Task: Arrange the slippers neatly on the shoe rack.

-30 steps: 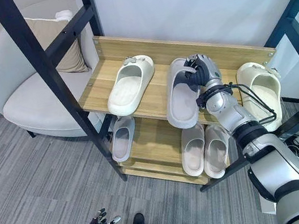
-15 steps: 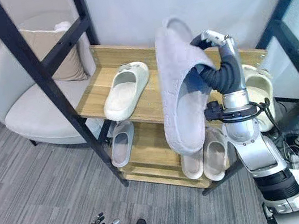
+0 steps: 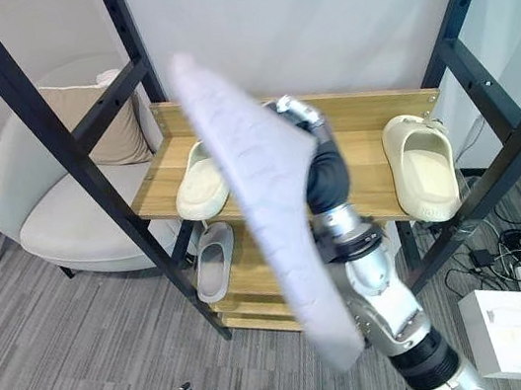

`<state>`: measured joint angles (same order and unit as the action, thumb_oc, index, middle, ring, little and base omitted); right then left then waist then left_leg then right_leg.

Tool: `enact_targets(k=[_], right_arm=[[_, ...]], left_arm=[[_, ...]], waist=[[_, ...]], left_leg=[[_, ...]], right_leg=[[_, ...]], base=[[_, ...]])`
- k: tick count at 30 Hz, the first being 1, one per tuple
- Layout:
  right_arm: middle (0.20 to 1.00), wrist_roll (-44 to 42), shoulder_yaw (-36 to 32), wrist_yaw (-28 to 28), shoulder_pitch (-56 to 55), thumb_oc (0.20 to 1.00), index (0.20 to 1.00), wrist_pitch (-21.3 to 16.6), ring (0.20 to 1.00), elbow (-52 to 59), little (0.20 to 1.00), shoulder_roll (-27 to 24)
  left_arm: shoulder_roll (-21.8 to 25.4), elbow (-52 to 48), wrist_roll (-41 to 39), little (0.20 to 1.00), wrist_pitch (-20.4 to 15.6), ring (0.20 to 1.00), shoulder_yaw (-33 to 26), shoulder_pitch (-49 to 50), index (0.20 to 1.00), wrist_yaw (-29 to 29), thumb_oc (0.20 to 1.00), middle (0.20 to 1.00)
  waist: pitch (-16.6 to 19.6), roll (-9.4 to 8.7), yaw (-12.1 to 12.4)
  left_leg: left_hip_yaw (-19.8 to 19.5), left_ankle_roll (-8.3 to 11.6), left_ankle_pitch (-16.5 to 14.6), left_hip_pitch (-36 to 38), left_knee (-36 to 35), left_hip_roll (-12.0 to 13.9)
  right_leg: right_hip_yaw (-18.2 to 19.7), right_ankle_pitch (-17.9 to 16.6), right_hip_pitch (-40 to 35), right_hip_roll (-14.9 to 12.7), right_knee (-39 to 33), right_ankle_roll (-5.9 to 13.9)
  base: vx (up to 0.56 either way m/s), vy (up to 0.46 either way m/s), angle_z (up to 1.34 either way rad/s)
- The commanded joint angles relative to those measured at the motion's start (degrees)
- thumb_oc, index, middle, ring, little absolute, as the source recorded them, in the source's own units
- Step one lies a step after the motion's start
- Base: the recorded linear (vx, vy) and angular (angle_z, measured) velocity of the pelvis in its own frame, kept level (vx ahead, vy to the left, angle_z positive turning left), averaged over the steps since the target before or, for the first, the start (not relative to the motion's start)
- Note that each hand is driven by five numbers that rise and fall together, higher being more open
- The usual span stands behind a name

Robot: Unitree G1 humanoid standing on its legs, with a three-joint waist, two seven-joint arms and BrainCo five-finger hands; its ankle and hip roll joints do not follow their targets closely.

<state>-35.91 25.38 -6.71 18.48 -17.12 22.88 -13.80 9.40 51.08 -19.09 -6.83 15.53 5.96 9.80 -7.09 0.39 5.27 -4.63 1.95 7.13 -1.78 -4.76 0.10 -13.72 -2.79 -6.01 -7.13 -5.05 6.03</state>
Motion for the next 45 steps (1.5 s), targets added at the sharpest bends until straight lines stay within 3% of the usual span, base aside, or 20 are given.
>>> enact_targets(k=[1, 7, 11, 12, 14, 15, 16, 17, 18, 19, 22, 23, 24, 25, 27, 29, 35, 39, 40, 45], right_arm=[[0.200, -10.11, 7.01, 5.89, 5.15, 0.200, 0.200, -0.07, 0.200, 2.04, 0.200, 3.09], [0.200, -8.22, 16.77, 10.31, 6.53, 0.200, 0.200, 4.90, 0.200, -3.36, 0.200, 3.59], [0.200, -1.40, 21.64, 12.57, 5.69, 0.200, 0.200, 7.79, 0.200, -10.06, 0.200, 3.17], [0.200, 5.96, 22.59, 12.60, 4.37, 0.200, 0.200, 8.76, 0.200, -14.99, 0.200, 2.13], [0.200, 7.71, 22.74, 12.50, 3.41, 0.200, 0.200, 9.15, 0.200, -16.45, 0.200, 2.16], [0.200, 17.42, 21.87, 10.78, 2.50, 0.200, 0.200, 9.00, 0.200, -21.84, 0.200, 1.11], [0.200, 17.50, 21.89, 10.74, 2.49, 0.200, 0.200, 8.98, 0.200, -21.88, 0.200, 1.15], [0.200, 31.69, 19.82, 6.10, 1.96, 0.200, 0.200, 8.27, 0.200, -25.94, 0.200, -0.72], [0.200, 31.91, 19.82, 5.98, 1.88, 0.200, 0.200, 8.31, 0.200, -25.88, 0.200, -0.72], [0.200, 45.24, 17.09, -0.75, 1.16, 0.200, 0.200, 9.18, 0.200, -33.60, 0.200, -2.34], [0.200, 51.50, 13.92, -6.88, 2.93, 0.200, 0.200, 9.28, 0.200, -39.70, 0.200, -3.20], [0.200, 55.96, 11.43, -10.02, 3.59, 0.200, 0.200, 9.39, 0.200, -38.52, 0.200, -4.96], [0.200, 59.74, 7.99, -16.63, 5.16, 0.200, 0.200, 10.05, 0.200, -44.30, 0.200, -6.46], [0.200, 62.55, 7.15, -19.61, 6.17, 0.200, 0.200, 10.62, 0.200, -45.57, 0.200, -6.45], [0.200, 63.10, 5.77, -22.86, 8.19, 0.200, 0.200, 11.68, 0.200, -47.76, 0.200, -6.19], [0.200, 66.99, 4.57, -31.03, 18.18, 0.200, 0.200, 15.72, 0.200, -56.63, 0.200, -7.23], [0.200, 64.69, 2.68, -38.33, 31.53, 0.200, 0.200, 18.08, 0.200, -68.51, 0.200, -14.55], [0.200, 62.78, 3.67, -41.11, 39.07, 0.200, 0.200, 19.01, 0.200, -77.82, 0.200, -20.01], [0.200, 61.69, 4.20, -41.21, 41.01, 0.200, 0.200, 18.85, 0.200, -81.11, 0.200, -21.09], [0.200, 58.68, 5.71, -41.34, 45.49, 0.200, 0.200, 18.20, 0.200, -87.40, 0.200, -24.20]], left_arm=[[0.94, 3.76, -0.01, 1.000, -0.76, 1.000, 1.83, -3.94, 1.000, 1.94, 1.000, 1.000], [0.63, 5.20, 0.87, 1.000, -1.54, 1.000, 1.98, -4.98, 1.000, 2.35, 1.000, 1.000], [0.55, 5.14, 0.90, 1.000, -2.07, 1.000, 1.64, -5.03, 1.000, 2.48, 1.000, 1.000], [0.43, 5.31, 0.72, 1.000, -2.30, 1.000, 1.43, -5.32, 1.000, 2.52, 1.000, 1.000], [0.37, 5.57, 0.64, 1.000, -2.33, 1.000, 1.33, -5.40, 1.000, 2.54, 1.000, 1.000], [0.18, 5.80, 0.40, 1.000, -2.58, 1.000, 1.09, -5.56, 1.000, 2.69, 1.000, 1.000], [0.18, 5.82, 0.39, 1.000, -2.60, 1.000, 1.10, -5.57, 1.000, 2.69, 1.000, 1.000], [0.05, 5.56, -0.90, 1.000, -3.60, 1.000, 0.92, -6.02, 1.000, 3.95, 1.000, 1.000], [0.01, 5.61, -0.92, 1.000, -3.62, 1.000, 0.97, -6.06, 1.000, 3.96, 1.000, 1.000], [-1.06, 7.04, -3.55, 1.000, -3.90, 1.000, 0.22, -8.03, 1.000, 5.16, 1.000, 1.000], [-0.50, 6.81, -2.69, 1.000, -4.79, 1.000, 0.47, -7.05, 1.000, 4.75, 1.000, 1.000], [-0.18, 3.56, -2.19, 1.000, -5.43, 1.000, 1.85, -5.60, 1.000, 6.60, 1.000, 1.000], [0.59, 2.22, -1.91, 1.000, -5.92, 1.000, 3.45, -4.25, 1.000, 4.53, 1.000, 1.000], [0.28, 1.79, -1.58, 1.000, -6.86, 1.000, 4.75, -4.83, 1.000, 6.31, 1.000, 1.000], [0.11, 0.50, -2.71, 1.000, -7.21, 1.000, 6.05, -6.45, 1.000, 7.23, 1.000, 1.000], [0.88, 0.55, -5.23, 1.000, -8.71, 1.000, 7.59, -10.12, 1.000, 7.18, 1.000, 1.000], [2.91, -2.48, -9.69, 1.000, -10.56, 1.000, 7.53, -11.66, 1.000, 6.85, 1.000, 1.000], [4.39, -4.33, -10.47, 1.000, -11.81, 1.000, 8.29, -14.01, 1.000, 6.97, 1.000, 1.000], [4.72, -4.57, -10.70, 1.000, -12.01, 1.000, 8.65, -14.77, 1.000, 6.93, 1.000, 1.000], [5.52, -5.87, -11.81, 1.000, -12.48, 1.000, 9.07, -15.76, 1.000, 6.50, 1.000, 1.000]], waist=[[-0.57, -1.18, 2.82], [-1.11, -1.06, 4.04], [-1.53, -1.17, 4.77], [-1.86, -1.33, 5.05], [-2.00, -1.38, 5.02], [-2.58, -1.38, 5.15], [-2.57, -1.38, 5.10], [-3.14, -1.50, 4.80], [-3.14, -1.47, 4.82], [-4.32, -1.54, 4.57], [-5.88, -1.02, 5.89], [-7.82, -0.59, 6.49], [-11.43, 0.71, 7.36], [-12.27, 1.01, 7.43], [-12.84, 1.25, 7.22], [-15.77, 2.33, 7.83], [-17.26, 3.41, 9.10], [-18.11, 3.82, 9.97], [-18.40, 3.56, 10.21], [-18.92, 3.44, 10.93]], left_leg=[[-1.22, 1.39, -4.47, 3.20, -0.24, 0.94], [-2.55, 1.69, -4.13, 2.95, -0.24, 0.83], [-3.47, 1.90, -3.83, 2.59, -0.24, 0.72], [-3.85, 2.02, -3.68, 2.28, -0.24, 0.68], [-4.15, 2.03, -3.61, 2.17, -0.24, 0.66], [-4.91, 2.13, -3.40, 1.63, -0.24, 0.49], [-4.97, 2.13, -3.40, 1.62, -0.24, 0.49], [-5.41, 2.14, -3.25, 0.97, -0.24, 0.48], [-5.43, 2.15, -3.26, 0.97, -0.24, 0.49], [-5.58, 2.01, -3.16, 0.26, -0.24, 0.65], [-6.46, 1.86, -2.90, -1.07, 0.50, 0.27], [-7.19, 1.79, -2.72, -2.73, 1.69, -0.11], [-8.41, 1.84, -3.02, -7.19, 5.81, -1.22], [-8.77, 1.77, -2.66, -8.83, 6.38, -1.38], [-9.04, 1.74, -2.52, -10.98, 7.43, -1.58], [-8.85, 1.57, -2.50, -17.70, 11.16, -1.85], [-8.35, 1.28, -4.53, -27.58, 18.30, -4.17], [-8.22, 0.71, -5.99, -34.06, 23.38, -6.03], [-8.00, 0.59, -8.26, -35.34, 25.77, -6.60], [-8.05, -0.03, -9.63, -40.79, 30.39, -7.88]], right_leg=[[-0.67, 3.64, -2.79, -1.55, 0.05, 0.85], [-1.89, 3.86, -3.32, -1.56, 0.05, 0.49], [-3.10, 4.07, -3.71, -1.53, 0.05, 0.51], [-3.60, 4.18, -3.77, -1.53, 0.05, 0.47], [-3.91, 4.25, -3.84, -1.55, 0.05, 0.49], [-4.44, 4.31, -3.61, -1.51, 0.14, 0.57], [-4.50, 4.31, -3.63, -1.51, 0.14, 0.57], [-4.95, 4.39, -3.15, -1.45, 0.36, 0.68], [-4.97, 4.42, -3.15, -1.44, 0.39, 0.68], [-5.39, 4.73, -2.20, -1.56, 1.29, 0.91], [-6.30, 5.28, -0.94, -1.88, 2.86, 0.99], [-6.92, 5.47, 0.33, -2.09, 4.14, 0.87], [-7.61, 6.06, 4.03, -2.97, 7.22, 0.54], [-8.03, 5.95, 5.22, -3.15, 7.61, 0.50], [-8.13, 6.02, 7.32, -3.44, 8.76, 0.47], [-6.60, 6.30, 14.72, -4.79, 13.28, 0.39], [-4.17, 9.31, 25.28, -7.40, 23.94, -0.10], [-3.02, 11.29, 31.99, -9.12, 31.08, -0.39], [-2.18, 13.37, 33.32, -9.82, 33.77, -0.08], [-0.82, 15.10, 38.76, -11.19, 39.10, -0.55]], base=[[-0.03, -0.027, 0.19], [-0.03, -0.022, 0.16], [-0.02, -0.011, 0.08], [-0.02, 0.000, 0.19], [-0.02, 0.000, 0.19], [-0.02, -0.004, 0.19], [-0.03, -0.005, 0.22], [-0.01, -0.003, 0.18], [-0.03, -0.005, 0.15], [-0.02, -0.003, 0.07], [-0.10, -0.003, 0.03], [-0.32, 0.000, 0.14], [-0.37, 0.004, 0.18], [-0.33, 0.047, 0.41], [-0.14, 0.053, 0.50], [-0.22, 0.116, 0.11], [-0.10, 0.135, 0.04], [-0.04, 0.099, 0.23], [0.03, 0.054, 0.11], [0.00, 0.044, 0.11]])
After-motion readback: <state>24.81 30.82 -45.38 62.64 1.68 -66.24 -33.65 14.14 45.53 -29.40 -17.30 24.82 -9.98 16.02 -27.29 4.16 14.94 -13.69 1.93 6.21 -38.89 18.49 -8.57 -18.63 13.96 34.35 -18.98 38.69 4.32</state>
